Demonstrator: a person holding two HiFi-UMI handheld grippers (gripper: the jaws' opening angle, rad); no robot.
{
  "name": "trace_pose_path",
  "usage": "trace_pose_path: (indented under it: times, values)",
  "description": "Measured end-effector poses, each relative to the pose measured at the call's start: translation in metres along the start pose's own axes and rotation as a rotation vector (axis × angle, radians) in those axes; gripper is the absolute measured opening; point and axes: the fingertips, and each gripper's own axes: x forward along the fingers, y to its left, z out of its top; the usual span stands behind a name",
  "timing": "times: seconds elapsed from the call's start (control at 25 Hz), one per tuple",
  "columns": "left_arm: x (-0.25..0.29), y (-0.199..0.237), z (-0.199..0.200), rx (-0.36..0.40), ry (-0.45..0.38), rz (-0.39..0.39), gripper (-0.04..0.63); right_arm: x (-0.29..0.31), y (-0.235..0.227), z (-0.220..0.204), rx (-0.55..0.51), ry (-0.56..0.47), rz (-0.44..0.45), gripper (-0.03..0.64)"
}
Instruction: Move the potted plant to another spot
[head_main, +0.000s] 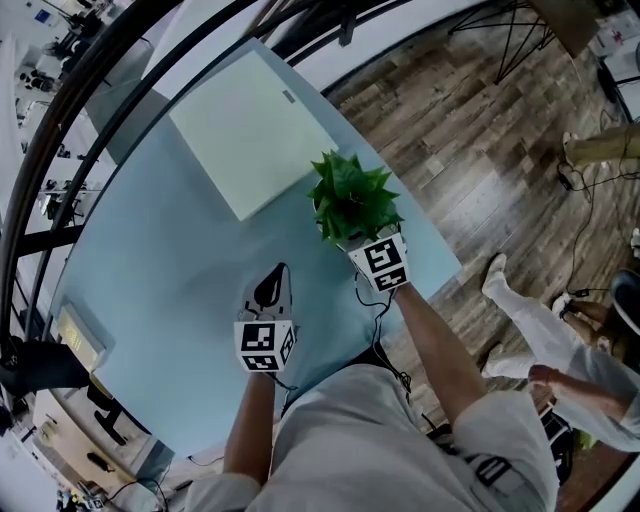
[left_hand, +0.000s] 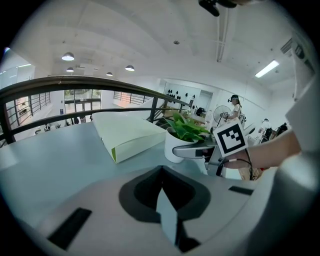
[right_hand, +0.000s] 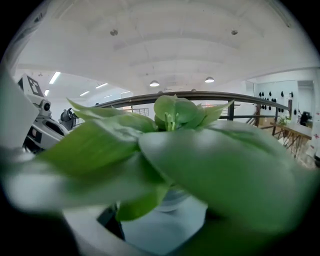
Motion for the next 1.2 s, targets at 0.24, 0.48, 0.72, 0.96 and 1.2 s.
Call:
trace_pose_path:
  times: [0.24, 0.48, 0.72, 0.96, 1.2]
  values:
    - [-0.004, -0.007, -0.003, 0.004, 0.002, -0.015, 0.011, -0.011, 0.002, -0.01, 0.039, 0.01, -0.007, 0.528]
    - [-0.019, -0.013, -0.009, 0.011, 0.001, -0.027, 0.011, -0.035, 0.013, -0.024, 0.054, 0.03, -0.033, 0.528]
    - [-0.037, -0.017, -0.017, 0.026, -0.015, -0.041, 0.011, -0.063, 0.03, -0.04, 0.073, 0.055, -0.076, 0.522]
    - [-0.061, -0.02, -0.028, 0.035, -0.037, -0.041, 0.011, -0.092, 0.049, -0.052, 0.071, 0.083, -0.104, 0.491]
    - [-0.085, -0.014, -0.046, 0.031, -0.047, -0.02, 0.011, -0.108, 0.091, -0.059, 0.045, 0.114, -0.084, 0.351]
